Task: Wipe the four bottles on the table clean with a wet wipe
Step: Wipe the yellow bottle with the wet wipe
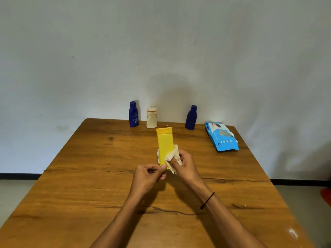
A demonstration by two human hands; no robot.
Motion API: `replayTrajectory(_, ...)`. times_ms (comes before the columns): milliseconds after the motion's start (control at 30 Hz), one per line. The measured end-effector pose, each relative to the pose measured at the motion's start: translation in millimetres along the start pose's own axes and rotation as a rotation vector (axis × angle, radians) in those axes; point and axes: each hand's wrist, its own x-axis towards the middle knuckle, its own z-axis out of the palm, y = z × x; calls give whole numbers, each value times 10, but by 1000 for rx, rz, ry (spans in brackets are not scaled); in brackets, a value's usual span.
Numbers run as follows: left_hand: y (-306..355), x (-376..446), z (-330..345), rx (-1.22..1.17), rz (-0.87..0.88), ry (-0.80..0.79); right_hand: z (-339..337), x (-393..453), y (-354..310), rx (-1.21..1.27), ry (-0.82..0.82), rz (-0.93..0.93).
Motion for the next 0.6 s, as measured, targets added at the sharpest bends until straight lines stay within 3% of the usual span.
replayTrajectory(67,27,57,-57,195,26,115,35,-22,-16,-189,102,-75)
replayTrajectory(167,223,116,-116,241,94,184,70,-83,-12,-555,210,-243)
replayTrajectory(267,508,140,-50,361,81,183,103,-108,108,-840,208,-461)
replayTrajectory(333,643,194,-20,301,38,232,101,-112,171,-944,166,-547)
replayTrajectory(467,734,278,-60,67,-81,256,122,-167,218,-972,159,-523)
replayTrajectory(600,656,294,-120,2,-83,229,110,-198,221,-655,152,-377)
